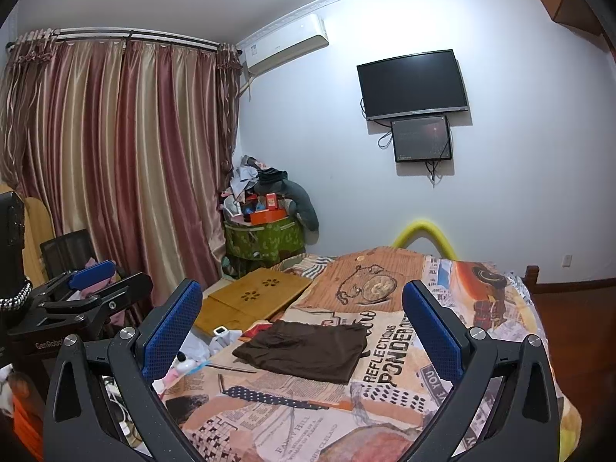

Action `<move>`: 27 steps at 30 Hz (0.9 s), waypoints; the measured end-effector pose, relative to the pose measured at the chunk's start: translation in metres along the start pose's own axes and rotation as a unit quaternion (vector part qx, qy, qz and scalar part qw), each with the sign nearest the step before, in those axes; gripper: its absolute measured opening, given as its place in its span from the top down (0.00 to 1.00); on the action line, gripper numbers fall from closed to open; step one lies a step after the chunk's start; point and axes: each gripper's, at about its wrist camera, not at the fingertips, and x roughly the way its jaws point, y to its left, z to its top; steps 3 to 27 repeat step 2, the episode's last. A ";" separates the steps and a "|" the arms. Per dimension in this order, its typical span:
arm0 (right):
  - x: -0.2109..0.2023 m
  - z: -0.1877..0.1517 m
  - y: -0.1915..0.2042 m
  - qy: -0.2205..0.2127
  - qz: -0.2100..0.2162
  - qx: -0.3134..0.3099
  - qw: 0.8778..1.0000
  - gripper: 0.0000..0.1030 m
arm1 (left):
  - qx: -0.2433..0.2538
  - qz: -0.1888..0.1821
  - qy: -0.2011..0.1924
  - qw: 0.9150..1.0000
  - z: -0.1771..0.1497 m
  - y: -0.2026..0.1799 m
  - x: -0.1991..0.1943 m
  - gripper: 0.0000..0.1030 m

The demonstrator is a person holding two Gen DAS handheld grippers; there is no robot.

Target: Fold small clothes

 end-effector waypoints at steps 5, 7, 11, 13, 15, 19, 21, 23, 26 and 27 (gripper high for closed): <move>0.001 0.000 0.000 0.002 0.000 0.000 1.000 0.00 | 0.002 0.001 0.001 1.000 0.001 0.001 0.001 0.00; 0.001 0.000 0.000 0.002 0.000 0.000 1.000 0.00 | 0.002 0.001 0.001 1.000 0.001 0.001 0.001 0.00; 0.001 0.000 0.000 0.002 0.000 0.000 1.000 0.00 | 0.002 0.001 0.001 1.000 0.001 0.001 0.001 0.00; 0.001 0.000 0.000 0.002 0.000 0.000 1.000 0.00 | 0.002 0.001 0.001 1.000 0.001 0.001 0.001 0.00; 0.001 0.000 0.000 0.002 0.000 0.000 1.000 0.00 | 0.002 0.001 0.001 1.000 0.001 0.001 0.001 0.00; 0.001 0.000 0.000 0.002 0.000 0.000 1.000 0.00 | 0.002 0.001 0.001 1.000 0.001 0.001 0.001 0.00; 0.001 0.000 0.000 0.002 0.000 0.000 1.000 0.00 | 0.002 0.001 0.001 1.000 0.001 0.001 0.001 0.00; 0.001 0.000 0.000 0.002 0.000 0.000 1.000 0.00 | 0.002 0.001 0.001 1.000 0.001 0.001 0.001 0.00; 0.001 0.000 0.000 0.002 0.000 0.000 1.000 0.00 | 0.002 0.001 0.001 1.000 0.001 0.001 0.001 0.00; 0.001 0.000 0.000 0.002 0.000 0.000 1.000 0.00 | 0.002 0.001 0.001 1.000 0.001 0.001 0.001 0.00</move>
